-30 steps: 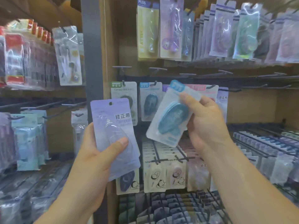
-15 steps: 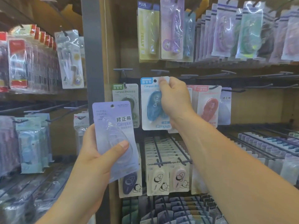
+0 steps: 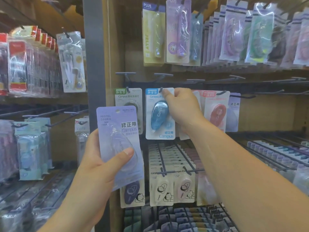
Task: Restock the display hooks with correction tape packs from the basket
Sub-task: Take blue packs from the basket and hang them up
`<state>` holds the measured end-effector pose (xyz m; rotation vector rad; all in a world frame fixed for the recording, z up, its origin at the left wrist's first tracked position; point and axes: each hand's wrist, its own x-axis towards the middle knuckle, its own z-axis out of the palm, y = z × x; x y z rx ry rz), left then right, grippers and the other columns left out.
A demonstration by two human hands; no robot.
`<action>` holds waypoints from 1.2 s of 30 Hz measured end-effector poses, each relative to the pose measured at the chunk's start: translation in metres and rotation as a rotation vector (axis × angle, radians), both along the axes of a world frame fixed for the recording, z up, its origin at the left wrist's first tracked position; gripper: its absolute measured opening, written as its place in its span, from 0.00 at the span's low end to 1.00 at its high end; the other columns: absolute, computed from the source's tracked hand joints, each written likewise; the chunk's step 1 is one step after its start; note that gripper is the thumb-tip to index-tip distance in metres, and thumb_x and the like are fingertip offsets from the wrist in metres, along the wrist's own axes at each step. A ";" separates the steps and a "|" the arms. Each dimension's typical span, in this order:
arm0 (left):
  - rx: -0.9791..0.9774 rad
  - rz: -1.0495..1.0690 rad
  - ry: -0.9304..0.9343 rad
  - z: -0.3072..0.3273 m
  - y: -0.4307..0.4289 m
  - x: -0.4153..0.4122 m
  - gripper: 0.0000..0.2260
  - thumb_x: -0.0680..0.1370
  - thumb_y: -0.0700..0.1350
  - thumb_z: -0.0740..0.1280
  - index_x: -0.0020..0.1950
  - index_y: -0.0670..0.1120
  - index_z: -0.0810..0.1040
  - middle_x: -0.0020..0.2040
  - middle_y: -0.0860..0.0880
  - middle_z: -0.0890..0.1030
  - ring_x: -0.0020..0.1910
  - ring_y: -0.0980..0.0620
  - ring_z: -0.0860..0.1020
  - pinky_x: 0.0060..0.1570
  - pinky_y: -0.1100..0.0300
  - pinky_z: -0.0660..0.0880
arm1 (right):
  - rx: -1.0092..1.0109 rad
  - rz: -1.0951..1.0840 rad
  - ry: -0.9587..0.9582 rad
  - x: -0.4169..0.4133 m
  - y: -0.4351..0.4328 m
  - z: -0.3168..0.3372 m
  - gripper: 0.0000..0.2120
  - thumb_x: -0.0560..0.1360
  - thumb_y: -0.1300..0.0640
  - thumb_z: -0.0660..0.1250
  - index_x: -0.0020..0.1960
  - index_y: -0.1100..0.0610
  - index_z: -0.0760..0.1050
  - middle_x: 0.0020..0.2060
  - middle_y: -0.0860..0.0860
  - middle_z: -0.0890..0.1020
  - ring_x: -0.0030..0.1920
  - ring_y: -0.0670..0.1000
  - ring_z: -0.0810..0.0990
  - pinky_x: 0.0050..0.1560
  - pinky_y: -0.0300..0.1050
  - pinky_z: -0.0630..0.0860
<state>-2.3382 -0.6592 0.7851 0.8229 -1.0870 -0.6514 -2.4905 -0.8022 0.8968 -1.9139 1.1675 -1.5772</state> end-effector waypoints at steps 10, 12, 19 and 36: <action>0.010 -0.004 0.048 -0.006 0.001 0.004 0.26 0.68 0.44 0.72 0.65 0.62 0.78 0.55 0.53 0.88 0.52 0.49 0.88 0.51 0.44 0.80 | -0.614 -0.135 0.104 -0.013 0.021 -0.060 0.19 0.75 0.54 0.75 0.63 0.52 0.73 0.58 0.48 0.75 0.55 0.48 0.78 0.55 0.40 0.77; 0.019 -0.009 0.036 -0.008 -0.001 0.003 0.28 0.68 0.43 0.73 0.67 0.60 0.77 0.56 0.53 0.88 0.53 0.49 0.87 0.54 0.43 0.80 | -0.787 -0.302 0.326 -0.015 0.013 -0.071 0.24 0.70 0.53 0.78 0.64 0.56 0.77 0.65 0.54 0.75 0.65 0.56 0.74 0.65 0.52 0.74; 0.031 -0.019 -0.005 -0.014 -0.007 0.002 0.29 0.68 0.48 0.74 0.68 0.63 0.76 0.59 0.54 0.87 0.57 0.48 0.86 0.60 0.38 0.80 | -0.651 -0.520 0.890 -0.017 -0.003 -0.051 0.35 0.75 0.40 0.70 0.79 0.44 0.64 0.82 0.53 0.60 0.82 0.63 0.49 0.78 0.66 0.44; -0.040 -0.021 -0.159 -0.007 -0.013 -0.008 0.30 0.68 0.45 0.81 0.67 0.56 0.75 0.58 0.53 0.87 0.56 0.49 0.87 0.55 0.45 0.84 | -0.002 0.498 0.143 -0.017 0.075 -0.076 0.10 0.76 0.48 0.75 0.55 0.49 0.83 0.45 0.44 0.87 0.48 0.45 0.86 0.51 0.44 0.83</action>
